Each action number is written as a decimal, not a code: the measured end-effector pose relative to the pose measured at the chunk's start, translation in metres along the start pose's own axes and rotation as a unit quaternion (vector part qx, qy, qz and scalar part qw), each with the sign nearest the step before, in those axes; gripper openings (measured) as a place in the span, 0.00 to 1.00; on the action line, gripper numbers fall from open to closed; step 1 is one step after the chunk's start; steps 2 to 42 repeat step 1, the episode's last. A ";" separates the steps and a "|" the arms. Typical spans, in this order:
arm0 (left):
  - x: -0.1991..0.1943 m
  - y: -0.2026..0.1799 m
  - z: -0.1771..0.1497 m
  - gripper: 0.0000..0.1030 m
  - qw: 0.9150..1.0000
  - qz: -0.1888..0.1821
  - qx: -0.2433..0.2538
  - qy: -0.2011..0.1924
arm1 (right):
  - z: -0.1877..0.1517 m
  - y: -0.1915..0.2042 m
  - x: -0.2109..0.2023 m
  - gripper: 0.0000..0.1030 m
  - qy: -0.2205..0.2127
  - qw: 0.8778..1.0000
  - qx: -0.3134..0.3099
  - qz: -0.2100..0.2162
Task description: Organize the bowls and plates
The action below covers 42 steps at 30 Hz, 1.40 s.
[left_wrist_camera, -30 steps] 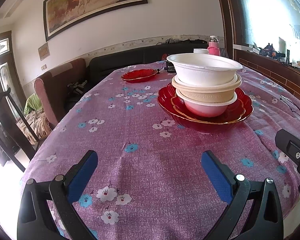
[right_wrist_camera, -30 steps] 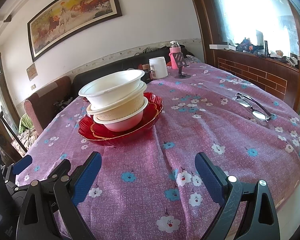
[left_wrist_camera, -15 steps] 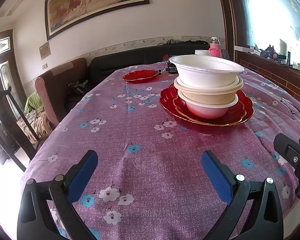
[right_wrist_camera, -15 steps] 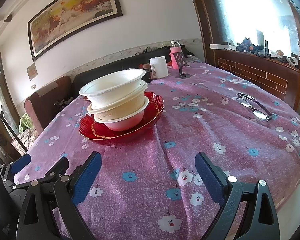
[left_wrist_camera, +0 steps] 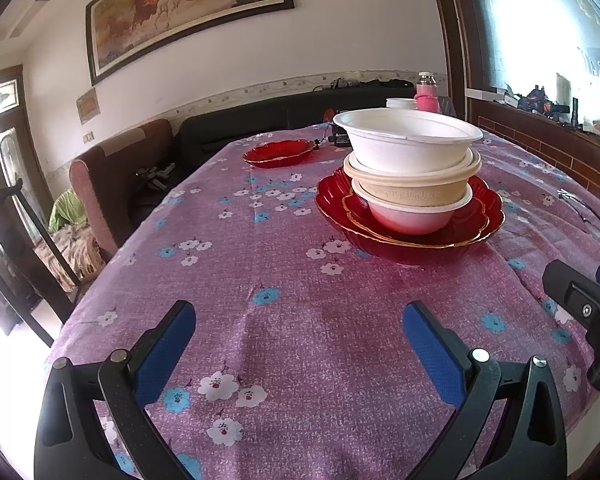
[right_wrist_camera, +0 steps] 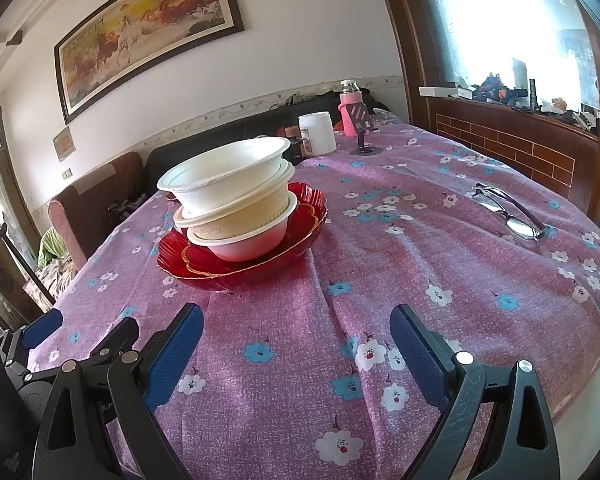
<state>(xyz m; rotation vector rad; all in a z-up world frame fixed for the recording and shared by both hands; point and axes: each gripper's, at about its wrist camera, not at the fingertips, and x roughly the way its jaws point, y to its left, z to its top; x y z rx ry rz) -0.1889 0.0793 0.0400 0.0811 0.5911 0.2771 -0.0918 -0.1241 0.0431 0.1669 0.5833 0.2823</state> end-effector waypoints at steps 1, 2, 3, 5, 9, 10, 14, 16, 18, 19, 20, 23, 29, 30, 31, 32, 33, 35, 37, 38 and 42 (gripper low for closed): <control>0.000 0.000 0.000 1.00 1.000 -0.003 0.001 0.000 | 0.000 0.000 0.000 0.94 0.000 1.000 0.000 0.000; 0.000 0.000 0.000 1.00 1.000 -0.003 0.001 0.000 | 0.000 0.000 0.000 0.94 0.000 1.000 0.000 0.000; 0.000 0.000 0.000 1.00 1.000 -0.003 0.001 0.000 | 0.000 0.000 0.000 0.94 0.000 1.000 0.000 0.000; 0.000 0.000 0.000 1.00 1.000 -0.003 0.001 0.000 | 0.000 0.000 0.000 0.94 0.000 1.000 0.000 0.000; 0.000 0.000 0.000 1.00 1.000 -0.003 0.001 0.000 | 0.000 0.000 0.000 0.94 0.000 1.000 0.000 0.000; 0.000 0.000 0.000 1.00 1.000 -0.003 0.001 0.000 | 0.000 0.000 0.000 0.94 0.000 1.000 0.000 0.000; 0.000 0.000 0.000 1.00 1.000 -0.003 0.001 0.000 | 0.000 0.000 0.000 0.94 0.000 1.000 0.000 0.000; 0.000 0.000 0.000 1.00 1.000 -0.003 0.001 0.000 | 0.000 0.000 0.000 0.94 0.000 1.000 0.000 0.000; 0.000 0.000 0.000 1.00 1.000 -0.003 0.001 0.000 | 0.000 0.000 0.000 0.94 0.000 1.000 0.000 0.000; 0.000 0.000 0.000 1.00 1.000 -0.003 0.001 0.000 | 0.000 0.000 0.000 0.94 0.000 1.000 0.000 0.000; 0.000 0.000 0.000 1.00 1.000 -0.003 0.001 0.000 | 0.000 0.000 0.000 0.94 0.000 1.000 0.000 0.000; 0.000 0.000 0.000 1.00 1.000 -0.003 0.001 0.000 | 0.000 0.000 0.000 0.94 0.000 1.000 0.000 0.000; 0.000 0.000 0.000 1.00 1.000 -0.003 0.001 0.000 | 0.000 0.000 0.000 0.94 0.000 1.000 0.000 0.000; 0.000 0.000 0.000 1.00 1.000 -0.003 0.001 0.000 | 0.000 0.000 0.000 0.94 0.000 1.000 0.000 0.000; 0.000 0.000 0.000 1.00 1.000 -0.003 0.001 0.000 | 0.000 0.000 0.000 0.94 0.000 1.000 0.000 0.000; 0.000 0.000 0.000 1.00 1.000 -0.003 0.001 0.000 | 0.000 0.000 0.000 0.94 0.000 1.000 0.000 0.000; 0.000 0.000 0.000 1.00 1.000 -0.003 0.001 0.000 | 0.000 0.000 0.000 0.94 0.000 1.000 0.000 0.000; 0.000 0.000 0.000 1.00 1.000 -0.003 0.001 0.000 | 0.000 0.000 0.000 0.94 0.000 1.000 0.000 0.000; 0.000 0.000 0.000 1.00 1.000 -0.003 0.001 0.000 | 0.000 0.000 0.000 0.94 0.000 1.000 0.000 0.000; 0.000 0.000 0.000 1.00 1.000 -0.003 0.001 0.000 | 0.000 0.000 0.000 0.94 0.000 1.000 0.000 0.000; 0.000 0.000 0.000 1.00 1.000 -0.003 0.001 0.000 | 0.000 0.000 0.000 0.94 0.000 1.000 0.000 0.000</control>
